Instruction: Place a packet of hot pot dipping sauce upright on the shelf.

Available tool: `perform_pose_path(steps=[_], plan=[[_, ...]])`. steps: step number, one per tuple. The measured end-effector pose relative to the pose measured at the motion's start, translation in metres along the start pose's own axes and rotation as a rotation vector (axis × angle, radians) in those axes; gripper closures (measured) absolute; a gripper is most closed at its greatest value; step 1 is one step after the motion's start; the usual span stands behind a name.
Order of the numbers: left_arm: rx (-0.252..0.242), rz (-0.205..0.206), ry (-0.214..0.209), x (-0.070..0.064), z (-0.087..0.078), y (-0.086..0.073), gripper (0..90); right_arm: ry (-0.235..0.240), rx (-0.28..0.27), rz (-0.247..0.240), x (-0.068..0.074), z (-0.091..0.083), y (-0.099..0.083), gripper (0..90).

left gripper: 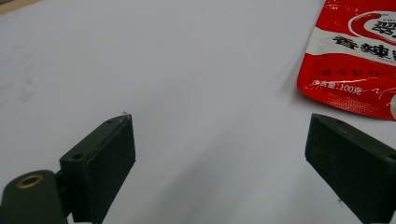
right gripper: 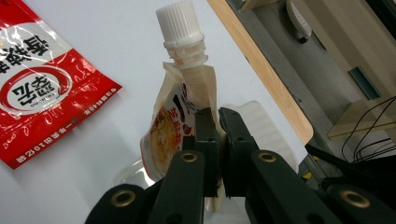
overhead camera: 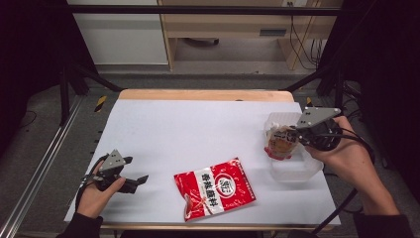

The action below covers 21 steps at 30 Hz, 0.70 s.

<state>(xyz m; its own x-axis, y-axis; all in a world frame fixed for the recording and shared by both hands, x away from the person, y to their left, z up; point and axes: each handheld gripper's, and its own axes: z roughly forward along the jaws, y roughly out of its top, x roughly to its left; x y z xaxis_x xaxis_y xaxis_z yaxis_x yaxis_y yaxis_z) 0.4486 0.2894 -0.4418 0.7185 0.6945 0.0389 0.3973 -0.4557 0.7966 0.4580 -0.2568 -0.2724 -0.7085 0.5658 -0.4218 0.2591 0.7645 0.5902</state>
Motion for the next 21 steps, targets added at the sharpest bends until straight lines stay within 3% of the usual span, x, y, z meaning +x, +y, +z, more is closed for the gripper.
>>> perform_pose_path(steps=[21], plan=[[0.004, 0.002, 0.001, 0.0, 0.0, 0.0, 8.6, -0.013, 0.014, 0.02, -0.014, 0.01, -0.005, 87.2]])
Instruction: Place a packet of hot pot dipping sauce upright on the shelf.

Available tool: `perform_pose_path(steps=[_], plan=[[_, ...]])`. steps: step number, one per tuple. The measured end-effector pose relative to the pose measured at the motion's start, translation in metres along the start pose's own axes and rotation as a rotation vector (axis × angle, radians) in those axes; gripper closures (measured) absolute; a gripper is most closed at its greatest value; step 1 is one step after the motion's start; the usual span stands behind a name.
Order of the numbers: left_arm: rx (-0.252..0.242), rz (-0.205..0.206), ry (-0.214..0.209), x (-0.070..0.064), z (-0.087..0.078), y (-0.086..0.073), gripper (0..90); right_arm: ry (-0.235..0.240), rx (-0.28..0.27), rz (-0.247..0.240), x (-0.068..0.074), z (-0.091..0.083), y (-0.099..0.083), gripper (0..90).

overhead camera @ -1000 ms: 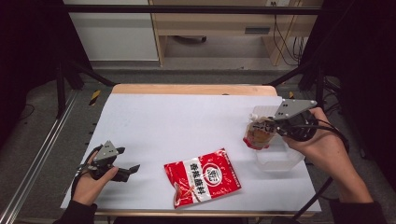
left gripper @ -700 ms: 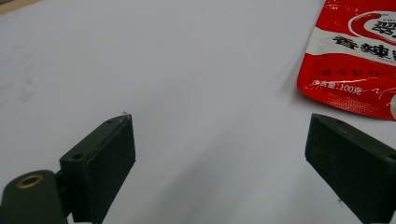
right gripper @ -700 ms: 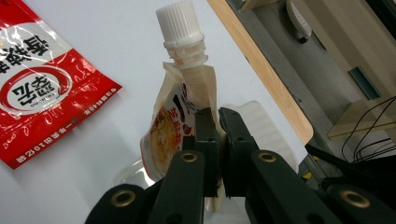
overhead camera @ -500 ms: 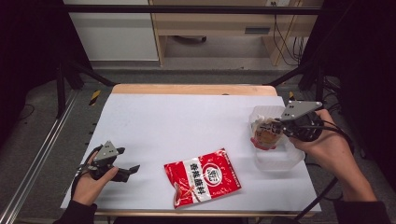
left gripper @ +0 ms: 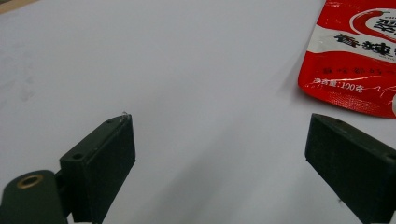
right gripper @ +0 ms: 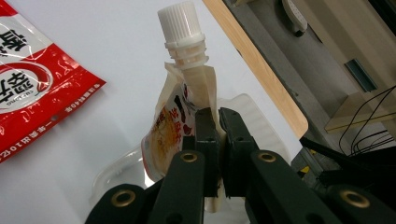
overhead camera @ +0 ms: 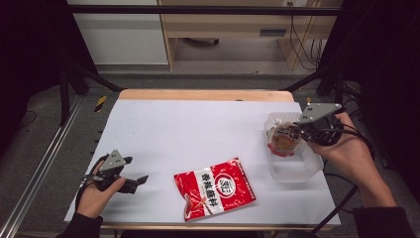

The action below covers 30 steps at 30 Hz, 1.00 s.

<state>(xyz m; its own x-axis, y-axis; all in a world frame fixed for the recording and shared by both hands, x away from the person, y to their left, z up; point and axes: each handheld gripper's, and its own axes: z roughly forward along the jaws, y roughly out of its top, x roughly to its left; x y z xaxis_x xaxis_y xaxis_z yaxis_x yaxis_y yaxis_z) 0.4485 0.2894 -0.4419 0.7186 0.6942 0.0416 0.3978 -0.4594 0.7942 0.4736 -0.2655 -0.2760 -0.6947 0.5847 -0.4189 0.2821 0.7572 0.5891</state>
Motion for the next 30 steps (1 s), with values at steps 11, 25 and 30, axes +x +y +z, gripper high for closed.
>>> perform_pose_path(steps=[11, 25, 30], plan=[[-0.001, 0.0, 0.001, 0.0, 0.0, 0.0, 8.6, -0.012, 0.017, 0.017, -0.016, 0.012, 0.005, 87.3], [0.008, 0.006, -0.001, -0.002, 0.001, 0.0, 8.6, -0.049, 0.026, 0.04, -0.037, 0.035, 0.008, 87.2], [0.015, 0.011, -0.003, -0.002, 0.002, 0.0, 8.6, -0.05, 0.035, 0.034, -0.043, 0.041, 0.009, 87.2]])
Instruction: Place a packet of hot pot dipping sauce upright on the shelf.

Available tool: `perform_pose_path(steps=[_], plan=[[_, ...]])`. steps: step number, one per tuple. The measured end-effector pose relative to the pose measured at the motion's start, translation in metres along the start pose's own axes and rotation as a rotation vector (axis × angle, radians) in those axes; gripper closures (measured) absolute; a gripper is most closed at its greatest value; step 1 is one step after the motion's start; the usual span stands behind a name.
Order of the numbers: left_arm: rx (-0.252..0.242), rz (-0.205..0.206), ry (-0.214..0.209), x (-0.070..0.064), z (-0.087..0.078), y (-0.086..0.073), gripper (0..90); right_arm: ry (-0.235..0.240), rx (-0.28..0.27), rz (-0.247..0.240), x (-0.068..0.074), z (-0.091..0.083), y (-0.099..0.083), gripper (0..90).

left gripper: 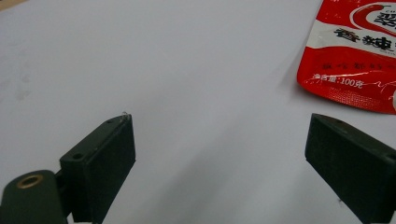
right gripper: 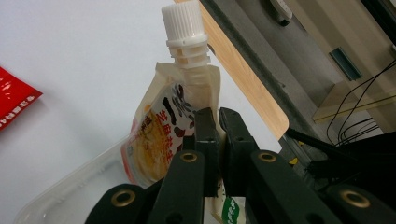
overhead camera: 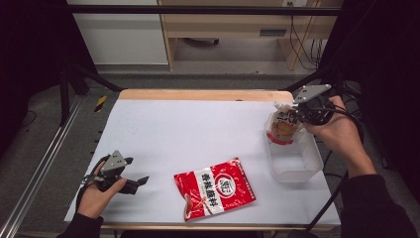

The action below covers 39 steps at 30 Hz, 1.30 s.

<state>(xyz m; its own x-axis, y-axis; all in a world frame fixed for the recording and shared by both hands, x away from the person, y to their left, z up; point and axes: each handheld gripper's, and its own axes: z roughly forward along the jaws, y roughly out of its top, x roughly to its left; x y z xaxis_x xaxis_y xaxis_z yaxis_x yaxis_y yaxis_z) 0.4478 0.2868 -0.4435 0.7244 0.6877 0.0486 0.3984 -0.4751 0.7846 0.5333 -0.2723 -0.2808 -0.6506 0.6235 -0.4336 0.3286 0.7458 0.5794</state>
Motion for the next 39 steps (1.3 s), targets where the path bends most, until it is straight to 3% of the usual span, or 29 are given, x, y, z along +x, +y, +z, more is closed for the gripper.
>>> perform_pose_path(steps=[10, 20, 39], plan=[[0.007, 0.004, 0.002, -0.001, 0.001, 0.0, 8.6, 0.0, 0.009, 0.009, -0.011, 0.016, -0.001, 87.1], [0.007, 0.005, 0.001, -0.001, 0.001, 0.0, 8.6, 0.014, 0.013, 0.017, -0.013, 0.018, -0.008, 87.0], [0.01, 0.007, -0.003, -0.002, 0.001, 0.0, 8.6, 0.068, 0.04, 0.031, -0.004, 0.031, -0.026, 86.8]])
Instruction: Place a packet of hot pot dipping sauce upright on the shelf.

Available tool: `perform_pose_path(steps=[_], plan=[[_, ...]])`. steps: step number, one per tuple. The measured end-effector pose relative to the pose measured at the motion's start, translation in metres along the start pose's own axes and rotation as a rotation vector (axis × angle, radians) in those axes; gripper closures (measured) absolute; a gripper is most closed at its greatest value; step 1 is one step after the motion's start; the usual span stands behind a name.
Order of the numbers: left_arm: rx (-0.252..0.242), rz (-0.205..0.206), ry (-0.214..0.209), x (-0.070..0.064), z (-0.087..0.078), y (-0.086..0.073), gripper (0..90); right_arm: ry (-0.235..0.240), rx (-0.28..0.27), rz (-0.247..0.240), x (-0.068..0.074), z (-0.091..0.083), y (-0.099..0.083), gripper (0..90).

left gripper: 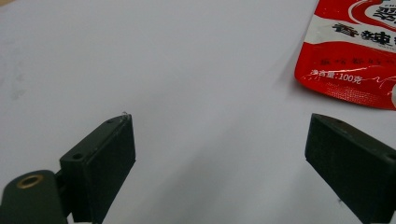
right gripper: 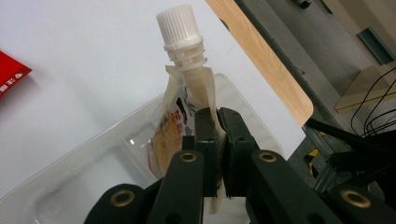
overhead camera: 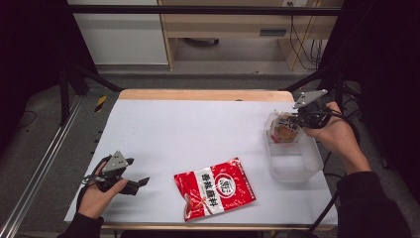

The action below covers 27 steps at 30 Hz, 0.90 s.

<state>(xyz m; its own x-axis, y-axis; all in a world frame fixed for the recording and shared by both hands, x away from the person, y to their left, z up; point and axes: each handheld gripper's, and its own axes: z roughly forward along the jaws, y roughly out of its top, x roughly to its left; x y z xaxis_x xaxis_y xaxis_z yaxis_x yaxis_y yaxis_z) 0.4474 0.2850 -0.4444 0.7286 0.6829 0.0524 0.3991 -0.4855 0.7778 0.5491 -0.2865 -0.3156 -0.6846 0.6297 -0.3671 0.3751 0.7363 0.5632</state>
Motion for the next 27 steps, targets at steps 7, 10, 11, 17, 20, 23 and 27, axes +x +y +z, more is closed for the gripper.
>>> perform_pose_path(steps=[7, 10, 11, 17, 20, 23, 27], plan=[[0.001, 0.001, -0.003, 0.0, 0.0, 0.0, 8.6, 0.022, 0.011, -0.001, 0.004, 0.006, -0.001, 86.7], [0.002, 0.001, -0.004, 0.0, 0.0, 0.0, 8.6, 0.03, 0.015, -0.008, 0.005, 0.009, -0.001, 86.7], [0.003, 0.001, -0.005, 0.0, 0.0, 0.0, 8.6, 0.035, 0.015, -0.005, 0.007, 0.011, -0.002, 86.6], [0.005, 0.002, -0.008, -0.001, 0.001, 0.0, 8.6, 0.053, 0.039, -0.003, 0.01, 0.017, -0.005, 86.3], [0.006, 0.002, -0.007, -0.001, 0.001, 0.0, 8.6, 0.054, 0.04, 0.003, 0.011, 0.019, -0.006, 86.2], [0.006, 0.003, -0.008, -0.001, 0.001, 0.0, 8.6, 0.059, 0.042, 0.003, 0.011, 0.018, -0.007, 85.1], [0.007, 0.002, -0.007, -0.001, 0.001, 0.0, 8.6, 0.078, 0.019, 0.038, 0.012, 0.015, -0.008, 75.2]])
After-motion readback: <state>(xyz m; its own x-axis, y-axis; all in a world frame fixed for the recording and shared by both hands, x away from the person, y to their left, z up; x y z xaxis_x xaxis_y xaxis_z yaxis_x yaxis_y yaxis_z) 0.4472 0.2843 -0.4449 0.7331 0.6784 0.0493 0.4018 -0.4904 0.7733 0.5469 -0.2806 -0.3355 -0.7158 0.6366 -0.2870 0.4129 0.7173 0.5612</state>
